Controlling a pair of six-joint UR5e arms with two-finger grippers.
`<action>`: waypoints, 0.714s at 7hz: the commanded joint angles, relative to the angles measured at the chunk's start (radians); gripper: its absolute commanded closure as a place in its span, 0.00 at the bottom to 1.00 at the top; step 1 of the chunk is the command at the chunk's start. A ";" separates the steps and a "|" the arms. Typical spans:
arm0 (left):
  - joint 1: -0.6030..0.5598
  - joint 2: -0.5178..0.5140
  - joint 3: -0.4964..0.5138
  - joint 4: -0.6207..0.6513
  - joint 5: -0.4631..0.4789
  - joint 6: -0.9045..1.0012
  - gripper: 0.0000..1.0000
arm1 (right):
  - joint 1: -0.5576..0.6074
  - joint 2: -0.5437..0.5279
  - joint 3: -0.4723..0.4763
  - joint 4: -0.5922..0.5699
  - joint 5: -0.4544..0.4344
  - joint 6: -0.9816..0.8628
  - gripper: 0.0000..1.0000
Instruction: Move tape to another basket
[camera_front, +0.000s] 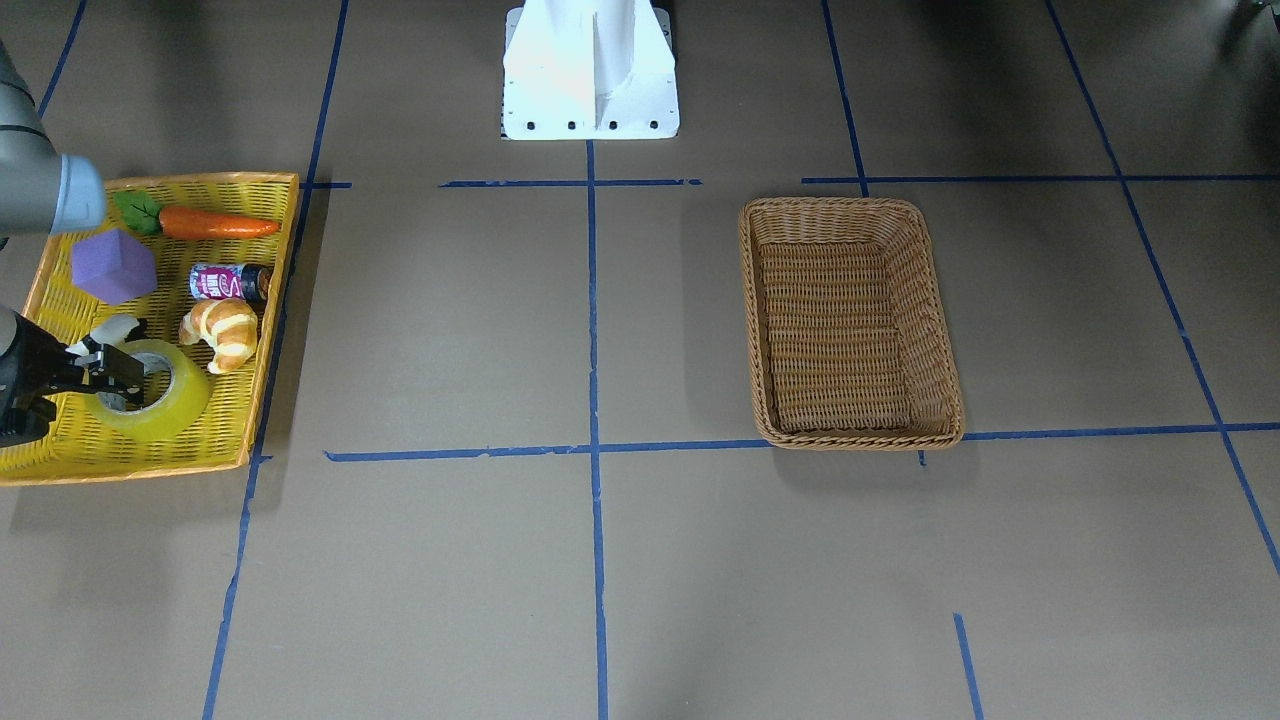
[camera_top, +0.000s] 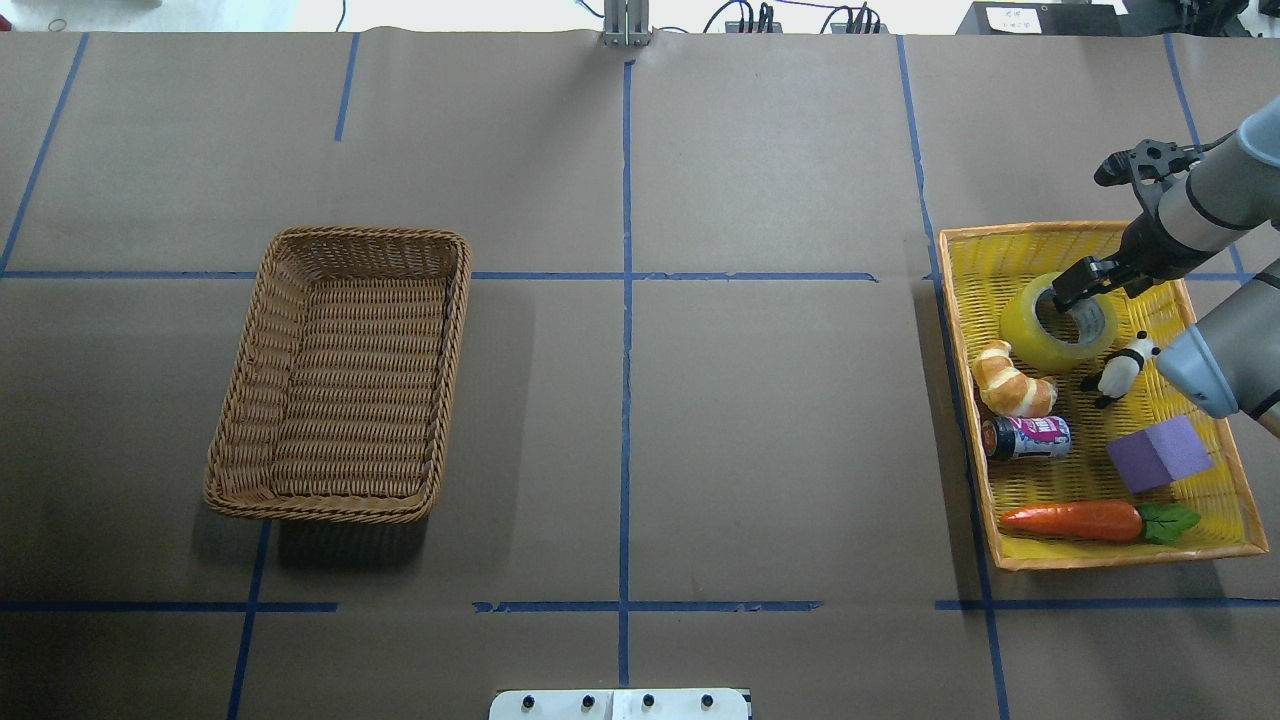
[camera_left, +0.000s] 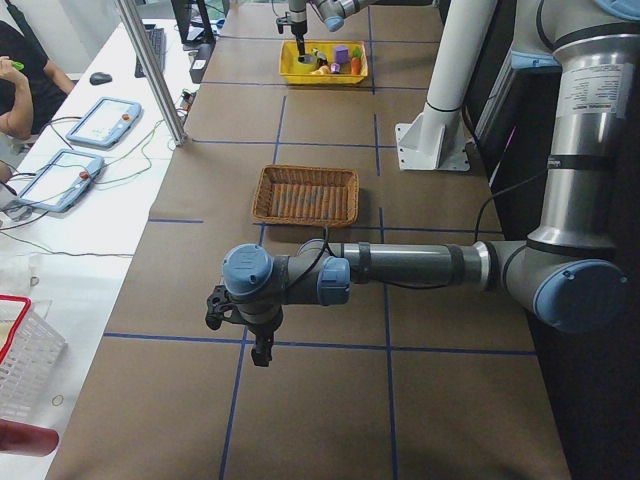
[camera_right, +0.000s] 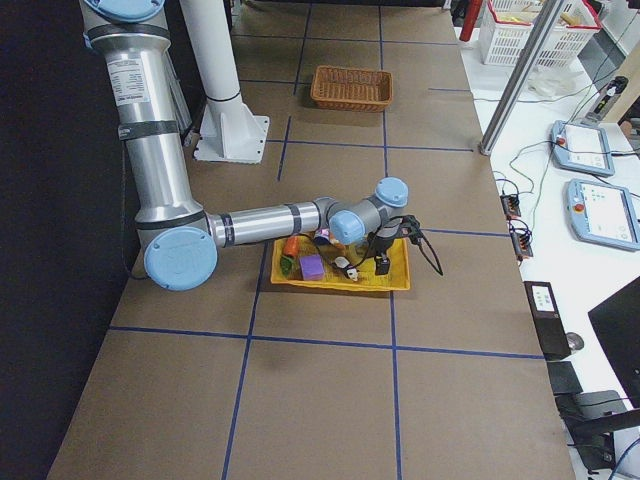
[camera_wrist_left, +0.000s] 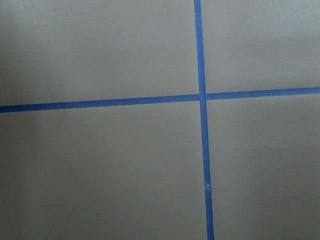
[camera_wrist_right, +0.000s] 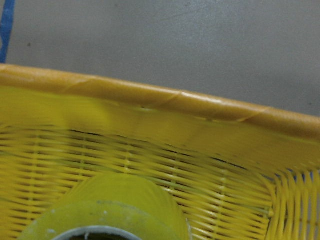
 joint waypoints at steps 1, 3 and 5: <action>0.000 0.000 -0.001 0.000 -0.001 0.000 0.00 | -0.006 0.008 -0.016 0.000 0.000 0.000 0.13; 0.000 0.000 -0.002 0.000 -0.003 0.000 0.00 | -0.005 0.003 -0.016 0.000 0.002 -0.001 0.68; 0.000 0.000 -0.004 0.000 -0.003 0.000 0.00 | -0.002 0.000 -0.013 0.001 0.008 -0.003 1.00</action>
